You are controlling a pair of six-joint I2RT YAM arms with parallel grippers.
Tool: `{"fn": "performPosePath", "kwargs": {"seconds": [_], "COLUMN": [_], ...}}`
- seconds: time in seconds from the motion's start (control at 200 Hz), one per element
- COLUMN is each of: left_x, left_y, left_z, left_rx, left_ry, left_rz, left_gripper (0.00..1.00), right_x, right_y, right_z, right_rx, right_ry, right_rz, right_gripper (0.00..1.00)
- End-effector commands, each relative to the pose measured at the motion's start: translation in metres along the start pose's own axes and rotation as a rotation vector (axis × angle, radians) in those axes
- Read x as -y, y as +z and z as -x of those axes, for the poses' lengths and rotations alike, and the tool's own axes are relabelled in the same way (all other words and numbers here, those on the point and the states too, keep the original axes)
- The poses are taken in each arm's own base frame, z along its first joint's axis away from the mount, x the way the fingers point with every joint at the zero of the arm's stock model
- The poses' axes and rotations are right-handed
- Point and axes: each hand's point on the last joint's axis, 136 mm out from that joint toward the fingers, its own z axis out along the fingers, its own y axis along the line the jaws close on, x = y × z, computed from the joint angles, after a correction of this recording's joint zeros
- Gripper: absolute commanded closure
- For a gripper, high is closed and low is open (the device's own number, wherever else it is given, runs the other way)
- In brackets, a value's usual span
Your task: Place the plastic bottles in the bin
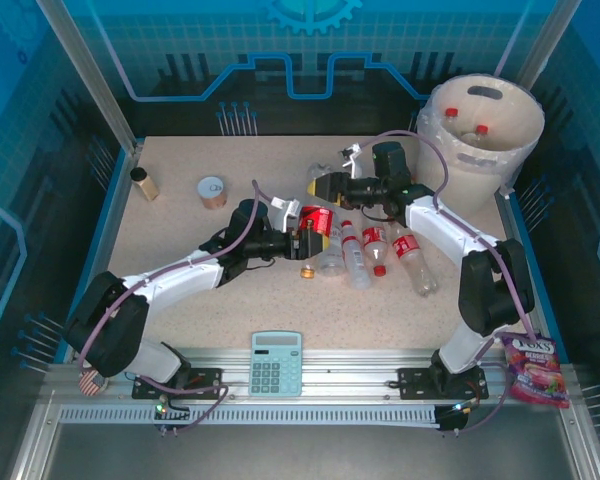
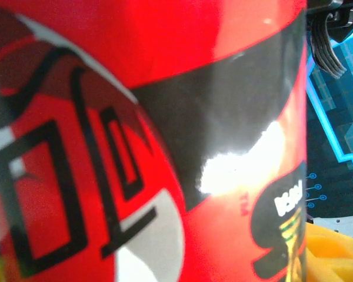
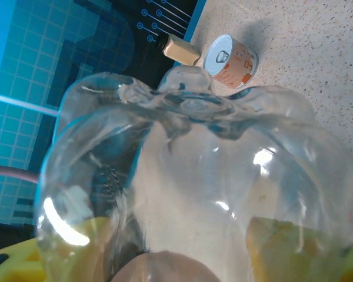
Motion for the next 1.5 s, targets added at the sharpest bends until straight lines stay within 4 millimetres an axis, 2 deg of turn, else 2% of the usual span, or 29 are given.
{"fn": "performPosePath", "kwargs": {"seconds": [0.0,0.04,0.07,0.25,0.39,0.58,0.901,0.986,1.091,1.176,1.271,1.426,1.496], "left_x": [0.009,0.008,0.008,0.005,0.001,-0.008,-0.015,-0.018,-0.020,-0.021,-0.020,-0.019,-0.020], "left_y": [-0.006,-0.008,-0.009,-0.019,-0.024,-0.026,-0.016,-0.015,-0.015,-0.014,-0.013,-0.012,-0.011], "left_z": [-0.001,-0.002,-0.002,-0.005,-0.011,-0.016,-0.017,-0.018,-0.020,-0.021,-0.020,-0.018,-0.019], "left_rx": [0.005,0.005,0.004,0.009,0.001,0.003,-0.010,-0.011,-0.012,-0.015,-0.015,-0.011,-0.014], "left_ry": [0.013,0.011,0.014,0.017,0.012,-0.007,-0.041,-0.049,-0.058,-0.063,-0.068,-0.071,-0.077], "left_rz": [-0.013,-0.005,-0.001,0.032,0.053,0.087,0.088,0.091,0.092,0.092,0.088,0.084,0.084], "left_gripper": [0.24,0.09,0.01,0.01,0.01,0.01,0.01,0.01,0.01,0.01,0.01,0.01,0.01], "right_x": [-0.015,-0.015,-0.016,-0.020,-0.028,-0.052,-0.069,-0.072,-0.075,-0.076,-0.080,-0.094,-0.094], "right_y": [-0.001,-0.003,-0.004,-0.017,-0.044,-0.111,-0.235,-0.266,-0.296,-0.313,-0.323,-0.332,-0.333], "right_z": [0.015,0.017,0.020,0.038,0.064,0.111,0.179,0.192,0.208,0.219,0.229,0.237,0.240], "right_rx": [0.031,0.036,0.040,0.071,0.122,0.259,0.532,0.612,0.693,0.744,0.790,0.863,0.869], "right_ry": [-0.099,-0.103,-0.107,-0.158,-0.257,-0.433,-0.632,-0.683,-0.751,-0.806,-0.882,-0.968,-0.979], "right_rz": [0.015,0.014,0.010,-0.038,-0.149,-0.360,-0.774,-0.895,-1.027,-1.111,-1.182,-1.204,-1.217], "right_gripper": [0.44,0.44,0.44,0.47,0.50,0.52,0.61,0.68,0.87,1.00,1.00,1.00,1.00]}}
